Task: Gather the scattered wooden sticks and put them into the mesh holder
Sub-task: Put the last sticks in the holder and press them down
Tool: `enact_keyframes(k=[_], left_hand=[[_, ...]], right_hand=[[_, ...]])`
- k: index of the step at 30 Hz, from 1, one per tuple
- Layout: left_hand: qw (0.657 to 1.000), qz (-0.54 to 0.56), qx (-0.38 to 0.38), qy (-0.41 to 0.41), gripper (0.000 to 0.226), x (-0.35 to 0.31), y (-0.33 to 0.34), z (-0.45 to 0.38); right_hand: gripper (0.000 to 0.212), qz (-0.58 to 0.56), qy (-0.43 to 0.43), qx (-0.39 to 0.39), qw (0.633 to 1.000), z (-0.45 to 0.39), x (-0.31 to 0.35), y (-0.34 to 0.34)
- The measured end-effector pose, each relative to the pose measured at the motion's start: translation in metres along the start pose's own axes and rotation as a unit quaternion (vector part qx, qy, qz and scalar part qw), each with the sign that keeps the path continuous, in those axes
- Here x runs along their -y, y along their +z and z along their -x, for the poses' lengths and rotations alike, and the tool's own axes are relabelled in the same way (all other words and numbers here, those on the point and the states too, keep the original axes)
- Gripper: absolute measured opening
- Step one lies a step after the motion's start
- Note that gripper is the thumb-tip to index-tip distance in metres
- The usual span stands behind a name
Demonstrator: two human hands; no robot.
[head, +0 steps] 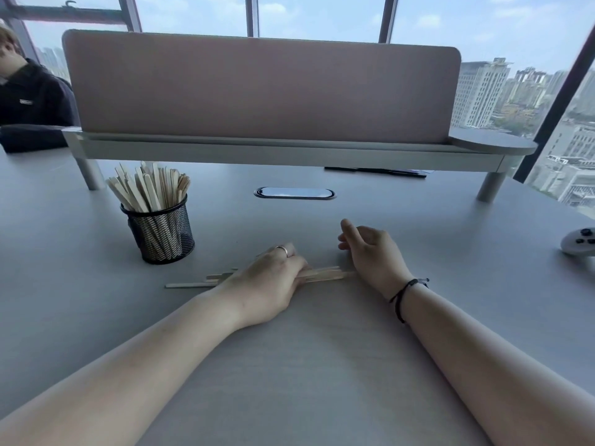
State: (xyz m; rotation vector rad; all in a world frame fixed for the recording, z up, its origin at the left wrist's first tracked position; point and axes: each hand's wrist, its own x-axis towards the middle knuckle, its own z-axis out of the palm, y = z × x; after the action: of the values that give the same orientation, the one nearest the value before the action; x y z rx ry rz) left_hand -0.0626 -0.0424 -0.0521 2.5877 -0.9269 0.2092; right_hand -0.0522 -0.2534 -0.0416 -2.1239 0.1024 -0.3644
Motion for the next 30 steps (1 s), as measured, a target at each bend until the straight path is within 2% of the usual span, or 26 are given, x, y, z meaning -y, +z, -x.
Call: enact_keyframes(k=[8, 14, 19, 22, 24, 27, 30], left_hand=[[0.997, -0.042, -0.059, 0.028, 0.021, 0.004, 0.001, 0.005], [0.988, -0.088, -0.122, 0.047, 0.023, 0.004, -0.002, 0.004], [0.969, -0.091, -0.221, 0.063, 0.023, 0.009, -0.02, 0.002], [0.946, -0.075, -0.312, 0.048, 0.017, 0.019, -0.033, 0.0], [0.933, -0.024, -0.358, 0.03, 0.015, 0.022, -0.041, 0.0], [0.917, 0.114, -0.382, -0.024, 0.028, 0.02, -0.055, -0.002], [0.902, 0.189, -0.377, -0.087, 0.044, 0.026, -0.066, -0.007]], right_hand=[[0.048, 0.034, -0.057, 0.113, 0.991, 0.011, 0.01, 0.014], [0.061, -0.087, -0.036, 0.144, 0.985, 0.012, 0.009, 0.008], [0.066, -0.058, -0.046, 0.179, 0.981, 0.016, 0.008, 0.008], [0.077, 0.001, -0.068, 0.219, 0.973, 0.022, 0.011, 0.009], [0.083, 0.098, -0.106, 0.239, 0.96, 0.026, 0.013, 0.011], [0.084, 0.262, -0.196, 0.256, 0.91, 0.031, 0.018, 0.022], [0.069, 0.264, -0.208, 0.249, 0.908, 0.034, 0.024, 0.036]])
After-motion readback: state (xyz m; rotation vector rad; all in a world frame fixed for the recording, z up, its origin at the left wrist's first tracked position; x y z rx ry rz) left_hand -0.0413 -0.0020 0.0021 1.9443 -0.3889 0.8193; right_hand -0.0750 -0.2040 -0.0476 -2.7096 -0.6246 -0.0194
